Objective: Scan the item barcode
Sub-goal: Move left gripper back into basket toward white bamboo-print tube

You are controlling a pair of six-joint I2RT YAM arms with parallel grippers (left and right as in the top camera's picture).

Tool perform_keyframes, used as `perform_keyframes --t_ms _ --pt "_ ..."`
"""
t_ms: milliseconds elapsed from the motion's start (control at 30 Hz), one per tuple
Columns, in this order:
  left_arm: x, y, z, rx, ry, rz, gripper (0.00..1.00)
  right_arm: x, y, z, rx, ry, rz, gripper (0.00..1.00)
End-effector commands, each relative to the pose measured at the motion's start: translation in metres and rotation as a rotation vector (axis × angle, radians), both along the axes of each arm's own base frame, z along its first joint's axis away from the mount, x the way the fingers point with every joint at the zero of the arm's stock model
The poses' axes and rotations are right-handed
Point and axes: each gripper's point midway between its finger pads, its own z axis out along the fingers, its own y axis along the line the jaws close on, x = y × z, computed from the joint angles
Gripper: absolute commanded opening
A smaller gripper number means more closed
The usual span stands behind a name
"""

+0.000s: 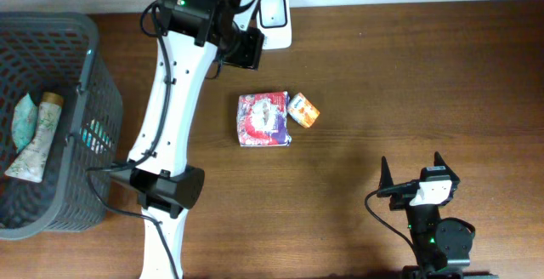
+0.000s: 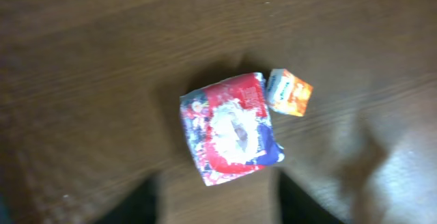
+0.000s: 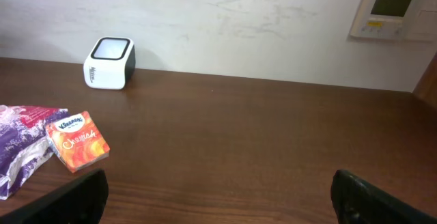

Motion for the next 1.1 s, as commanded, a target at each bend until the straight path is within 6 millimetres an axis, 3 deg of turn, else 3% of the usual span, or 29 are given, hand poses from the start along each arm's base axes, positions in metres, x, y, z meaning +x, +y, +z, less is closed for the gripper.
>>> perform_keyframes --t_ms 0,100,133,167,233,333,533,633,733,767,833,867,933,1000,1067 --pt "-0.013 -0.039 -0.008 -0.078 0.048 -0.085 0.11 0.0 0.0 -0.003 0.011 0.006 -0.004 0.99" --pt "-0.011 -0.09 -0.056 -0.054 0.099 -0.173 0.01 0.0 0.0 -0.003 0.011 0.006 -0.004 0.99" --pt "-0.006 -0.097 -0.073 -0.024 0.102 -0.179 0.0 0.0 0.0 -0.003 0.011 0.006 -0.004 0.99" --pt "-0.001 -0.095 -0.086 0.018 0.1 -0.168 0.0 0.0 0.0 -0.003 0.011 0.006 -0.004 0.99" --pt "0.01 -0.097 -0.13 0.072 0.143 -0.141 0.0 0.0 0.0 -0.003 0.011 0.006 -0.004 0.99" --pt "0.004 -0.098 -0.187 0.127 0.259 -0.148 0.0 0.0 0.0 -0.003 0.011 0.006 -0.004 0.99" --pt "0.01 -0.096 -0.218 0.202 0.256 -0.143 0.0 0.0 0.0 -0.003 0.011 0.006 -0.004 0.99" --pt "0.004 -0.108 -0.223 0.192 0.262 -0.168 0.0 0.0 0.0 -0.003 0.011 0.006 -0.004 0.99" --pt "0.0 -0.128 -0.207 0.101 0.255 -0.198 0.0 0.0 0.0 -0.004 0.011 0.006 -0.004 0.99" --pt "-0.003 -0.143 -0.193 0.012 0.257 -0.222 0.0 0.0 0.0 -0.004 0.011 0.006 -0.004 0.99" --pt "0.008 -0.147 -0.147 -0.055 0.153 -0.225 0.0 0.0 0.0 -0.003 0.011 0.006 -0.004 0.99" --pt "0.013 -0.143 -0.115 -0.089 0.079 -0.219 0.01 0.0 0.0 -0.003 0.011 0.006 -0.004 0.99" --pt "0.017 -0.122 -0.054 -0.136 -0.027 -0.189 0.16 0.0 0.0 -0.004 0.011 0.006 -0.004 0.99" --pt "0.018 -0.096 -0.009 -0.166 -0.098 -0.15 0.19 0.0 0.0 -0.003 0.011 0.006 -0.004 0.99" --pt "0.01 -0.041 0.062 -0.203 -0.215 -0.071 0.95 0.0 0.0 -0.003 0.011 0.006 -0.004 0.99"
